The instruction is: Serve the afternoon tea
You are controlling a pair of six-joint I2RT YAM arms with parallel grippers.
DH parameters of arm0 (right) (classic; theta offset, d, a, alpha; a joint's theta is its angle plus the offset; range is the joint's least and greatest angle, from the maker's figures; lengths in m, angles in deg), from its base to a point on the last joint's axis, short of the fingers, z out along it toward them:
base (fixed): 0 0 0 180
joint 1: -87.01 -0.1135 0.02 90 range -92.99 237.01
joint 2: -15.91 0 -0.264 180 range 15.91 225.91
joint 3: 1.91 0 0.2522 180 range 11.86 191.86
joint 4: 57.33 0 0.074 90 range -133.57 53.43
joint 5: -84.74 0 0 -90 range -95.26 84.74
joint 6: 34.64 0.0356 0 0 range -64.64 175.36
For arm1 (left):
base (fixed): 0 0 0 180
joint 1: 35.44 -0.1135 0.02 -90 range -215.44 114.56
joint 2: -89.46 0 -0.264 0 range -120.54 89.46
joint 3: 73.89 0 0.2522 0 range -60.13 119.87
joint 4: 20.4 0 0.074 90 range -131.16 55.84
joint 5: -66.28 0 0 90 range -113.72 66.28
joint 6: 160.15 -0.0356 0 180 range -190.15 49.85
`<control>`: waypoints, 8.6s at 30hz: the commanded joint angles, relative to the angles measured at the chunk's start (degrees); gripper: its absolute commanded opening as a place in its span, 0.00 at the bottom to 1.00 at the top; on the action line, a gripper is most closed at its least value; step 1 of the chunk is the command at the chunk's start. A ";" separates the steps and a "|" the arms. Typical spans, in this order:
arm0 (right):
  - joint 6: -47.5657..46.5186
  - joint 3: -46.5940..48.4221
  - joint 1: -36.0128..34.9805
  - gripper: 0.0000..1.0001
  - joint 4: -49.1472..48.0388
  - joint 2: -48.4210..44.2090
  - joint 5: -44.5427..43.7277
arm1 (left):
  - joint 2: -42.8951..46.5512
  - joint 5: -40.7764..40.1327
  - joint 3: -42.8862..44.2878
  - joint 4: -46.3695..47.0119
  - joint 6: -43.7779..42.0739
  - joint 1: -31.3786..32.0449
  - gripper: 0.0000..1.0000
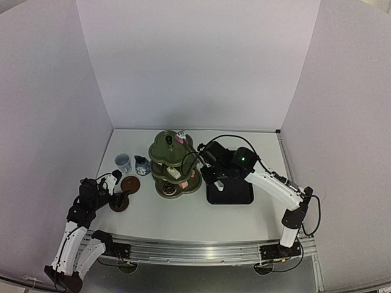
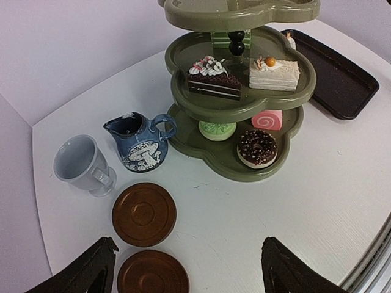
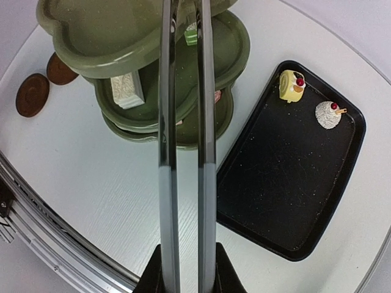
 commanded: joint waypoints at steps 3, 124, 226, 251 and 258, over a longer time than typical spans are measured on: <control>-1.96 5.11 0.20 0.00 -0.45 1.17 0.42 | 0.39 1.01 0.01 0.95 -0.02 -0.28 0.83; 7.70 -43.99 24.77 0.52 -18.70 -1.15 11.52 | -1.90 1.17 -0.01 0.95 -0.19 -0.38 0.82; 31.86 -19.39 -4.44 0.00 1.75 -14.15 33.70 | -26.29 -5.80 18.94 15.28 -58.57 52.13 0.87; 26.58 -17.89 -8.05 0.00 -0.05 -15.79 36.80 | -46.62 -7.15 28.73 23.34 -56.12 55.16 0.57; 24.75 -16.68 -8.87 0.00 -0.17 -14.78 37.51 | -47.01 -7.22 29.18 20.61 -56.73 55.18 0.39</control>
